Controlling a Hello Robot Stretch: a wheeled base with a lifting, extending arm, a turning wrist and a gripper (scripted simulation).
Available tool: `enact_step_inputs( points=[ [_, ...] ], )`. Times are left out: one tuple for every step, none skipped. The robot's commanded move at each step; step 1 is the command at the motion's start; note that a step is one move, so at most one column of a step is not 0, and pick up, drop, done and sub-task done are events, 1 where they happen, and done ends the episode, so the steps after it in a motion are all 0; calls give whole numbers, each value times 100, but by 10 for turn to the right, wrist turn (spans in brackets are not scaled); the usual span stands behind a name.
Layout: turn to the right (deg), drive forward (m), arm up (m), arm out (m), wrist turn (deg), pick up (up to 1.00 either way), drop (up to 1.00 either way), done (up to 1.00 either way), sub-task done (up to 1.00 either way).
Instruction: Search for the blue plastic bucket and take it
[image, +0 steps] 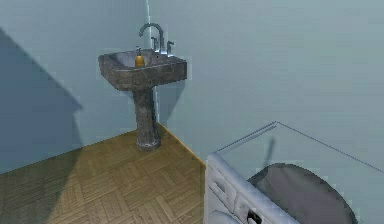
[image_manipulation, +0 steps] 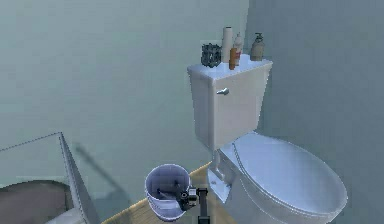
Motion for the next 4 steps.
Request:
enact_step_inputs(
  points=[
    [0,0,-30,0,0,0,0,0,0],
    [0,0,0,0,0,100,0,0,0],
    [0,0,10,0,0,0,0,0,0],
    [0,0,0,0,0,0,0,100,0]
  ],
)
